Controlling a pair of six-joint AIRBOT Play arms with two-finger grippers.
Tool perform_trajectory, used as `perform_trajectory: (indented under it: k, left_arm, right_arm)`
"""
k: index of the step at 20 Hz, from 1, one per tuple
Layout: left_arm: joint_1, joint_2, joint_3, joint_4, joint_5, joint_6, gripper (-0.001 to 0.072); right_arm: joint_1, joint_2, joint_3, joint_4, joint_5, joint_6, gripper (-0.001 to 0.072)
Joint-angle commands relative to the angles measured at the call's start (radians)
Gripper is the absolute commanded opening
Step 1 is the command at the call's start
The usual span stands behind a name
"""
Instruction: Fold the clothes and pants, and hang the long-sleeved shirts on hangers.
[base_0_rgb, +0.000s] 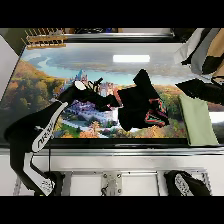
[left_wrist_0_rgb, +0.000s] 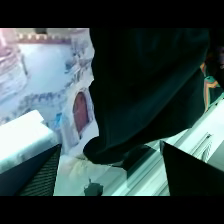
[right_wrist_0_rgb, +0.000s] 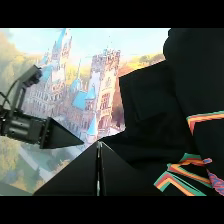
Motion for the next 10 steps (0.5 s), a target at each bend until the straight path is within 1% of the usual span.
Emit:
perform_trajectory:
  k: [1, 6, 7, 8, 10]
  left_arm:
    - [-0.060, -0.077, 0.048, -0.079, -0.004, 0.046, 0.0671]
    - [-0.125, -0.159, 0.148, -0.070, -0.083, 0.040, 0.0661]
    - [-0.130, -0.169, 0.164, -0.070, -0.112, 0.041, 0.0366]
    - [-0.127, -0.174, 0.180, -0.069, -0.145, 0.047, 0.0000]
    - [-0.082, -0.153, 0.216, -0.060, -0.208, 0.052, 0.0009]
  right_arm:
    - [-0.001, -0.001, 0.000, 0.000, 0.001, -0.009, 0.0010]
    - [-0.001, -0.005, 0.000, -0.039, 0.001, -0.011, 0.0010]
    - [-0.001, -0.013, 0.000, -0.039, 0.000, -0.011, 0.0010]
    - [-0.001, -0.024, 0.000, -0.043, 0.000, -0.011, 0.0009]
    - [-0.001, -0.068, 0.000, -0.093, 0.000, -0.003, 0.0008]
